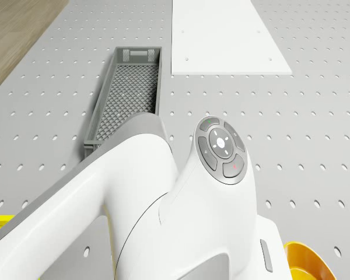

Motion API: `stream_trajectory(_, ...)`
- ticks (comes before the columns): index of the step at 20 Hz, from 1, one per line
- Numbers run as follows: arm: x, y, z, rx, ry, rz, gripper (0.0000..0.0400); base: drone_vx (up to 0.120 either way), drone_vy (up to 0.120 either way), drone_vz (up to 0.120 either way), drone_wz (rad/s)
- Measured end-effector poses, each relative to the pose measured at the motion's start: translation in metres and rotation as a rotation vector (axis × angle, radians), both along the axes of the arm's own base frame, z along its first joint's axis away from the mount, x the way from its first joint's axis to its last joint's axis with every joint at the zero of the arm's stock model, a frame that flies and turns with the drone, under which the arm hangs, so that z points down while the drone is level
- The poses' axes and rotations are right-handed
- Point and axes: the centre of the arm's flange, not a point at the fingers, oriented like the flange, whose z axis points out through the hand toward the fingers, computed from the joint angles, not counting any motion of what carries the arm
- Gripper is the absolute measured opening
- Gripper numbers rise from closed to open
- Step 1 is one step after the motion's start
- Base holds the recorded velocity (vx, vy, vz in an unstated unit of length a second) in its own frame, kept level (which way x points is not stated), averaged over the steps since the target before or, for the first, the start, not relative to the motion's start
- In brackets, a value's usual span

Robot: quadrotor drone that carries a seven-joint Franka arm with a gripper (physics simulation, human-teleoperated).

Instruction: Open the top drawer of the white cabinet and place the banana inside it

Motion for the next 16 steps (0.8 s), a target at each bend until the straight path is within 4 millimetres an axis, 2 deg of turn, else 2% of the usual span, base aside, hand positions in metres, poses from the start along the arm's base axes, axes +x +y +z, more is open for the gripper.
stream_trajectory(16,0.0000,0.0000,0.0000,0.000,0.000,-0.001,0.0201,-0.120,0.000,0.120,0.000)
